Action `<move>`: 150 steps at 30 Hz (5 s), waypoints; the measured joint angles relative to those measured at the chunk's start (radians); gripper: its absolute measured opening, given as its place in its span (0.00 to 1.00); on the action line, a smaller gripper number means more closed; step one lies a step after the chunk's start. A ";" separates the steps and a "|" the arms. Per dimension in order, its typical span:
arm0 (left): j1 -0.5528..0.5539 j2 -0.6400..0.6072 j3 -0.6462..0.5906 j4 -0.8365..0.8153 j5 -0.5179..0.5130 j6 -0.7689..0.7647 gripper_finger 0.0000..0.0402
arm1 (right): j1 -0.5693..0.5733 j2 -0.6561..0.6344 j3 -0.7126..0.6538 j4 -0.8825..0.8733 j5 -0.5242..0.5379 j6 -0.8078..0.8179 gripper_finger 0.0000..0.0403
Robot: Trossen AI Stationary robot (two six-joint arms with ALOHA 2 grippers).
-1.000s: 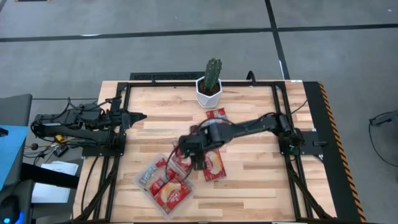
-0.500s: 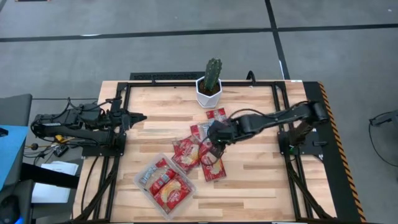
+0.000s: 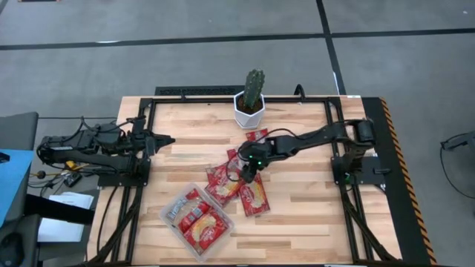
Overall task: Sort popcorn bags into baskets
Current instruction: Put the red popcorn bag into the transparent bin
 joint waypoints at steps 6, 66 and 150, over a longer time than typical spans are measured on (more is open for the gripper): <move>0.000 0.004 0.000 -0.013 -0.001 -0.001 0.79 | -0.004 0.110 0.067 0.018 -0.067 -0.048 0.56; 0.000 0.004 0.000 -0.028 -0.068 -0.003 0.79 | 0.101 0.179 0.780 -0.245 -0.111 -0.240 0.01; 0.000 0.089 0.000 -0.071 0.034 -0.005 0.75 | 0.146 0.381 0.792 -0.286 -0.052 -0.304 0.13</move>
